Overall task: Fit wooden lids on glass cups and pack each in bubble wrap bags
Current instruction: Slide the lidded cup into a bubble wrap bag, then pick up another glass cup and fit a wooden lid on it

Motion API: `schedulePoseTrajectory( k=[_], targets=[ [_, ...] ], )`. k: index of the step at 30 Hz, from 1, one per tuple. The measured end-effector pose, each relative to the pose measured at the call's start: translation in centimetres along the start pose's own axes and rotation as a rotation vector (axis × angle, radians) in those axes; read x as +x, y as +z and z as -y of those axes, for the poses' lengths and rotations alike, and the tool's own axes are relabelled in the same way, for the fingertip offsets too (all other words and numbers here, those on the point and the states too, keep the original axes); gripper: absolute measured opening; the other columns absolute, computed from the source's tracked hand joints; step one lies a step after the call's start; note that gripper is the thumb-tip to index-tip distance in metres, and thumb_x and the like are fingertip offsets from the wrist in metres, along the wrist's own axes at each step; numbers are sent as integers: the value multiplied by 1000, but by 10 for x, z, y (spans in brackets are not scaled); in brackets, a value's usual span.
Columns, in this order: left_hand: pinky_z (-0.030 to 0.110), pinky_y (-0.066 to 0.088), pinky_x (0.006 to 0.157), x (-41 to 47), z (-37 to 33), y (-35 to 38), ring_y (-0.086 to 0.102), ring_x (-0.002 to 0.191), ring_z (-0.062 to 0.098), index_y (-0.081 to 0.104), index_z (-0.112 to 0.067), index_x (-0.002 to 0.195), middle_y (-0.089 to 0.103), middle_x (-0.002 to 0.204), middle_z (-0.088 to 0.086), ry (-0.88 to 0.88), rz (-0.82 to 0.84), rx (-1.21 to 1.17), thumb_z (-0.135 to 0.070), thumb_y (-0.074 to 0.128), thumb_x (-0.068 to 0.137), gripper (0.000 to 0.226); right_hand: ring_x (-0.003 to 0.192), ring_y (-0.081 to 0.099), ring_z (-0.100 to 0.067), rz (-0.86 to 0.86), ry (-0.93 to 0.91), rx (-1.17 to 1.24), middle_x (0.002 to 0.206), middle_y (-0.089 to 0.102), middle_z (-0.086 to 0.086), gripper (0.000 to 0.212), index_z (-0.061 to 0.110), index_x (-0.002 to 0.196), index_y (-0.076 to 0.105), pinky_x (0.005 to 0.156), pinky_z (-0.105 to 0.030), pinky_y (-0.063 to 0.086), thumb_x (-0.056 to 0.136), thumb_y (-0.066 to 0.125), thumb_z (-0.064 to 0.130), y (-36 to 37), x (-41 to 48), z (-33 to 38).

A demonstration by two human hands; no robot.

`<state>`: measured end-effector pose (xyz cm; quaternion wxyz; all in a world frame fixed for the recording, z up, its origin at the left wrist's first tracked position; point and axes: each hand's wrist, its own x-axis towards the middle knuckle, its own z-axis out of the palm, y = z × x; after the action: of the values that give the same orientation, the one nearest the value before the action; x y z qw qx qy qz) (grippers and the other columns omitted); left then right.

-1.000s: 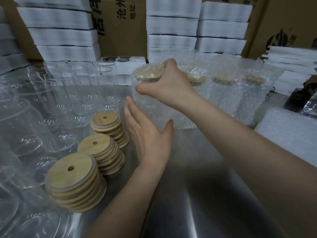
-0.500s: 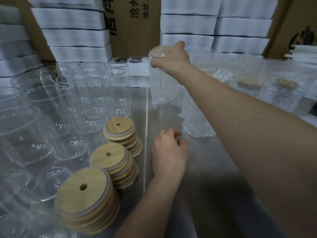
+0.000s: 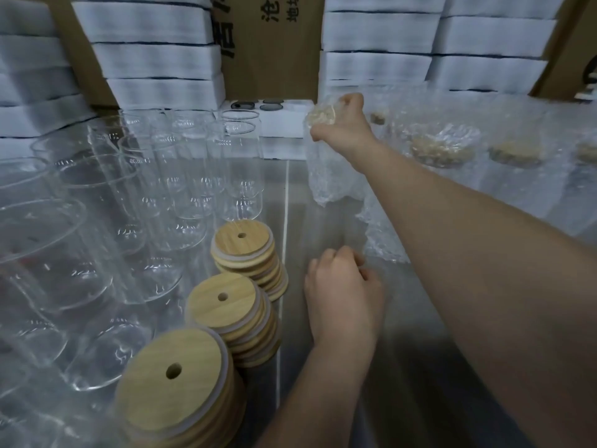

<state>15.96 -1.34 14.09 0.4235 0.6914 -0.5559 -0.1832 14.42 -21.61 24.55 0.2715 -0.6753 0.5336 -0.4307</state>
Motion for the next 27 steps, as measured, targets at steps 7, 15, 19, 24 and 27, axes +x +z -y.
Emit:
schedulePoseTrajectory(
  k=[7,15,19,24,27],
  targets=[
    [39,43,96,0,-1,-1,54,105,24,69,-17,99,65,105,2,-4,15,3,-11,50,84,25,125,42,-29,108,23,-204,117,43,0,53,21,132,39,96,-35,45,83,57,10,-6,5,16],
    [39,43,95,1,0,1,53,105,24,70,-18,96,64,104,2,4,3,7,-12,50,86,23,133,29,-35,-120,0,-616,148,22,-14,36,11,127,51,84,-33,37,91,48,7,-5,2,9],
    [38,42,95,0,1,1,52,106,24,70,-18,98,64,105,3,14,-9,-1,-12,51,86,23,139,19,-35,-138,-7,-776,154,15,-16,46,11,132,48,103,-37,29,87,58,13,1,-7,23],
    [38,43,94,0,1,0,54,105,25,70,-16,100,65,105,4,31,-11,-3,-12,52,86,23,132,36,-30,-71,-386,-585,143,34,-11,72,23,146,38,111,-41,30,78,51,2,14,-28,48],
    [38,43,87,0,-1,-2,55,99,28,63,-19,85,64,99,6,32,-2,15,-13,53,85,12,118,49,-21,174,-456,-322,123,45,-2,61,28,132,54,104,-37,41,79,46,0,27,-48,66]
  ],
)
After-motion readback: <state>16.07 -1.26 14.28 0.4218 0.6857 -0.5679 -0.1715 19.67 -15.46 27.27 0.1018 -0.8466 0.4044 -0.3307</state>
